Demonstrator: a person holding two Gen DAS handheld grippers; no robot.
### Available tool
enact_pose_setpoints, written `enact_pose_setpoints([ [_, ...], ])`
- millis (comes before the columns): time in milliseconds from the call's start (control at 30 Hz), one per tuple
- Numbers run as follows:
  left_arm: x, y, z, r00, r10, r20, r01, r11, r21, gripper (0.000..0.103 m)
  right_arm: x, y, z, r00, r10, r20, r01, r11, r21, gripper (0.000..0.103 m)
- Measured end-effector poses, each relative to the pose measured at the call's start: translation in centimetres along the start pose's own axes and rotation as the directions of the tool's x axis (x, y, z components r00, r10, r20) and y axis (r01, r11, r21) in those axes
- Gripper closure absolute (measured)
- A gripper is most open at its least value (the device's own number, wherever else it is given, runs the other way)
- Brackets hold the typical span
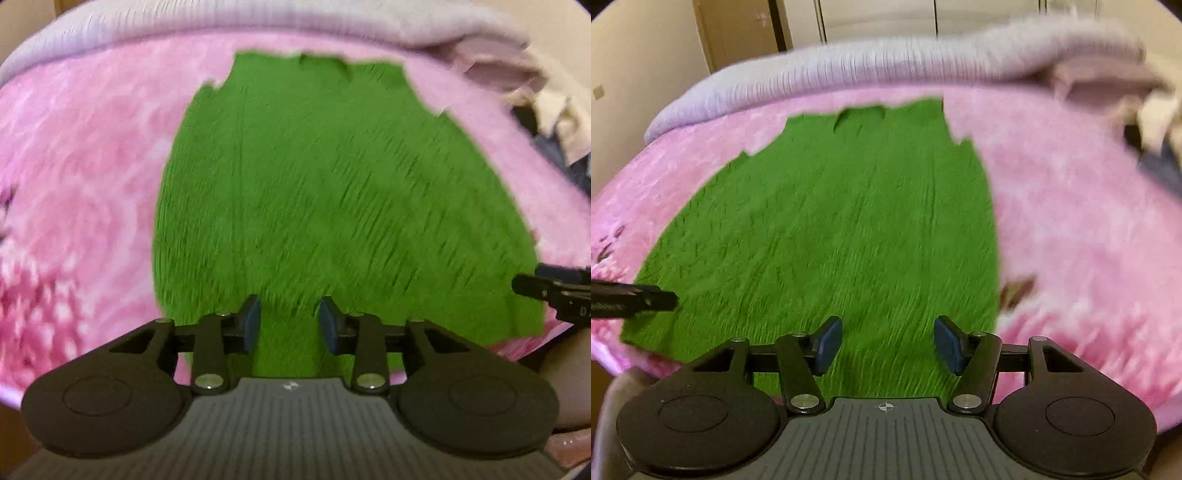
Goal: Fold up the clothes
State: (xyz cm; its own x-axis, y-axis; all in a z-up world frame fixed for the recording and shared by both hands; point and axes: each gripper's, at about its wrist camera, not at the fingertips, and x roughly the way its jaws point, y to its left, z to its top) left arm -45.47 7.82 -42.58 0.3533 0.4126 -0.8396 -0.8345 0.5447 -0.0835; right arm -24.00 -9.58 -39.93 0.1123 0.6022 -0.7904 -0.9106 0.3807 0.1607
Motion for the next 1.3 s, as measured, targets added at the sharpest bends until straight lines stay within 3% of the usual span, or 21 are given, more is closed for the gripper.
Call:
enact_pose_setpoints([
  [67,-0.7,-0.9,-0.2,0.999,0.032,-0.01,-0.031,0.999,0.023,0.072,0.4,-0.7,-0.9,1.0,0.0,-0.007,0.001,0.999,0.054,0.045],
  [233,-4.1,-2.8,-0.5,1.0,0.002,0.024,-0.003,1.0,0.022,0.071,-3.5,0.6,-0.6,0.999,-0.042,0.016,0.04,0.995,0.093,0.044],
  [567,-9.6,-5.1,-1.6,0.995,0.016,0.1,-0.019,1.0,0.022,0.065,-7.5,2.5,-1.7,0.996,-0.077,0.034,0.071,0.987,0.143,0.044],
  [1300,-13.6,-5.3,-6.1,0.988,0.066,0.142,-0.067,0.998,0.005,0.059,-10.6,6.9,-4.6,0.998,-0.034,0.058,0.033,0.999,0.009,0.044],
])
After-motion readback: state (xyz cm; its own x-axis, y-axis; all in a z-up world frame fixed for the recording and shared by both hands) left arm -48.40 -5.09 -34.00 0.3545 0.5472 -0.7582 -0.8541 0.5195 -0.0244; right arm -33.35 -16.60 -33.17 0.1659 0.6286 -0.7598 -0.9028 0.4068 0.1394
